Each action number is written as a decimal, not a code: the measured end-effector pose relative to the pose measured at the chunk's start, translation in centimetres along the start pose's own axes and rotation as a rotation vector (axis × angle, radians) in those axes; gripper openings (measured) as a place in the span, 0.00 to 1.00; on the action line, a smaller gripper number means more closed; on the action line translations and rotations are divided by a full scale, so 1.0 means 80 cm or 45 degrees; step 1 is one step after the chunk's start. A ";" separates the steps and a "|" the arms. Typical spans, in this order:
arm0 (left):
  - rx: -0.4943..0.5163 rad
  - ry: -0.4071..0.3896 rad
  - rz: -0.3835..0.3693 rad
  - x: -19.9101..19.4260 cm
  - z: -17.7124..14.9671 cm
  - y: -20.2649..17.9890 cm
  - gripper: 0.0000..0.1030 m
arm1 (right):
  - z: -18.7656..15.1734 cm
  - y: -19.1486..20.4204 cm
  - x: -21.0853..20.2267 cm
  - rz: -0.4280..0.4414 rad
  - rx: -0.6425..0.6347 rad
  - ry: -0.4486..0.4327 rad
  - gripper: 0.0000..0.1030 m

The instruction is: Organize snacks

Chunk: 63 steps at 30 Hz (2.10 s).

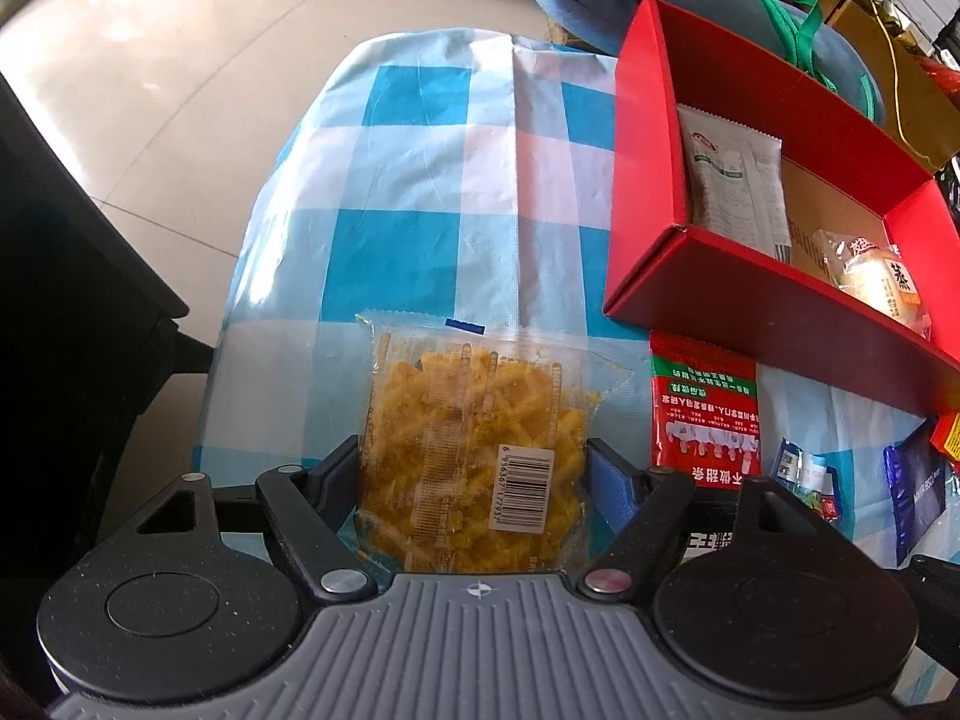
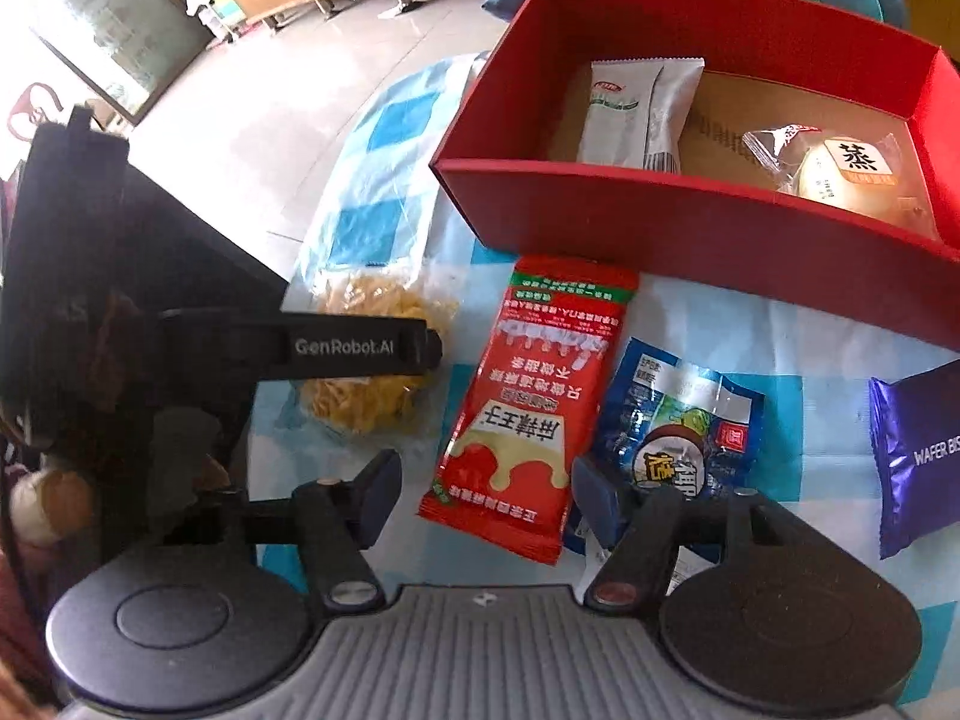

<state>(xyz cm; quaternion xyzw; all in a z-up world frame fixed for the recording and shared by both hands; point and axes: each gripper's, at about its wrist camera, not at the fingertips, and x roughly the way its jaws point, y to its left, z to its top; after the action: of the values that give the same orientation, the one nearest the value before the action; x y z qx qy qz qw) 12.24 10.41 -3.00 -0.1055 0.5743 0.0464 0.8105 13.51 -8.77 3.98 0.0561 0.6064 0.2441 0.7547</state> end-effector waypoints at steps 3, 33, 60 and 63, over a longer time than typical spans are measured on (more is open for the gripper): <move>0.005 0.003 -0.009 0.000 0.000 0.000 0.79 | -0.008 -0.008 -0.024 -0.002 0.016 -0.061 0.56; 0.276 -0.011 0.071 -0.009 -0.032 -0.041 0.78 | -0.086 -0.011 0.006 -0.359 0.001 -0.006 0.56; 0.365 0.043 0.006 -0.023 -0.083 -0.057 0.78 | -0.107 -0.051 -0.036 -0.233 0.065 -0.077 0.41; 0.372 0.045 0.010 -0.023 -0.085 -0.059 0.78 | -0.115 -0.036 -0.016 -0.307 -0.002 -0.018 0.57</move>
<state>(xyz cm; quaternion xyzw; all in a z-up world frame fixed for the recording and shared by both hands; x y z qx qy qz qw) 6.30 4.36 -2.90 0.0153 0.5895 -0.0365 0.8068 5.53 -13.78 1.63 -0.0160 0.6032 0.1518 0.7829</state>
